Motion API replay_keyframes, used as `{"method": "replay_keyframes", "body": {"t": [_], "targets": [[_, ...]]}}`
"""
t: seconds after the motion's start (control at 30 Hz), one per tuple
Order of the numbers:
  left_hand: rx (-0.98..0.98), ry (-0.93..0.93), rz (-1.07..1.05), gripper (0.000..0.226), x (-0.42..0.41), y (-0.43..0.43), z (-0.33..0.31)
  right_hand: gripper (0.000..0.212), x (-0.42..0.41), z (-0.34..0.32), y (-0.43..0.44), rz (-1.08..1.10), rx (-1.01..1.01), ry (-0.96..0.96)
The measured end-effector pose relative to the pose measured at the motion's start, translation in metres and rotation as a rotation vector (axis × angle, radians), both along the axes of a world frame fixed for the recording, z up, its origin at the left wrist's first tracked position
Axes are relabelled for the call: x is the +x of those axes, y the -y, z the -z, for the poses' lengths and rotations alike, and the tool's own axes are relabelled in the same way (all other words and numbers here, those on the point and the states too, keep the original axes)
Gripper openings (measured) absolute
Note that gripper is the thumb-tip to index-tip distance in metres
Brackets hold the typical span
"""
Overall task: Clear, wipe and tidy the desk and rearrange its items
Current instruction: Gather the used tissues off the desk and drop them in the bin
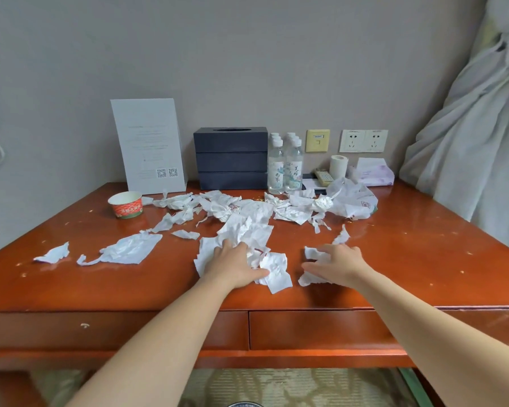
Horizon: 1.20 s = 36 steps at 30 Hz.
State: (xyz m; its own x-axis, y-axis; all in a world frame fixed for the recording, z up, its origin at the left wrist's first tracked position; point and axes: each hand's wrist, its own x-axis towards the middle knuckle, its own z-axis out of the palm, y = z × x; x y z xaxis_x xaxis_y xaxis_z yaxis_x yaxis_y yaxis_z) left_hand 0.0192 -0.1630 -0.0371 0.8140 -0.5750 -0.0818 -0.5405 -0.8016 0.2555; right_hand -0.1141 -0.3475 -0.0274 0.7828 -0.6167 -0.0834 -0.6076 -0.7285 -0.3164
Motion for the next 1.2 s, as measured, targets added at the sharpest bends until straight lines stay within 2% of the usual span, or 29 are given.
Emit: {"method": "replay_keyframes", "body": {"t": [0.17, 0.23, 0.33, 0.4, 0.53, 0.8, 0.97, 1.2], "targets": [[-0.021, -0.042, 0.047, 0.063, 0.016, -0.016, -0.009, 0.097, 0.024, 0.001, -0.031, -0.193, 0.039, -0.030], [-0.019, -0.068, 0.077, 0.053, 0.022, -0.028, -0.014, 0.087, 0.034, 0.005, -0.043, -0.233, 0.003, -0.042], [0.034, -0.040, 0.105, 0.055, 0.030, -0.045, -0.015, 0.055, 0.043, 0.005, -0.050, -0.259, 0.000, 0.011], [0.047, 0.008, 0.093, 0.053, 0.037, -0.056, -0.012, 0.041, 0.047, 0.004, -0.046, -0.258, -0.025, 0.039], [-0.003, 0.094, 0.043, 0.049, 0.042, -0.064, -0.005, 0.038, 0.049, 0.004, -0.034, -0.190, -0.012, 0.064], [-0.128, 0.233, -0.018, 0.035, 0.027, -0.073, -0.016, 0.038, 0.040, -0.003, -0.041, -0.128, 0.015, 0.248], [-0.254, 0.263, -0.062, 0.031, 0.012, -0.086, -0.038, 0.037, 0.035, -0.018, -0.059, -0.114, 0.036, 0.302], [-0.301, 0.219, -0.032, 0.029, -0.027, -0.110, -0.046, 0.027, 0.005, -0.031, -0.100, -0.123, 0.044, 0.330]]}}
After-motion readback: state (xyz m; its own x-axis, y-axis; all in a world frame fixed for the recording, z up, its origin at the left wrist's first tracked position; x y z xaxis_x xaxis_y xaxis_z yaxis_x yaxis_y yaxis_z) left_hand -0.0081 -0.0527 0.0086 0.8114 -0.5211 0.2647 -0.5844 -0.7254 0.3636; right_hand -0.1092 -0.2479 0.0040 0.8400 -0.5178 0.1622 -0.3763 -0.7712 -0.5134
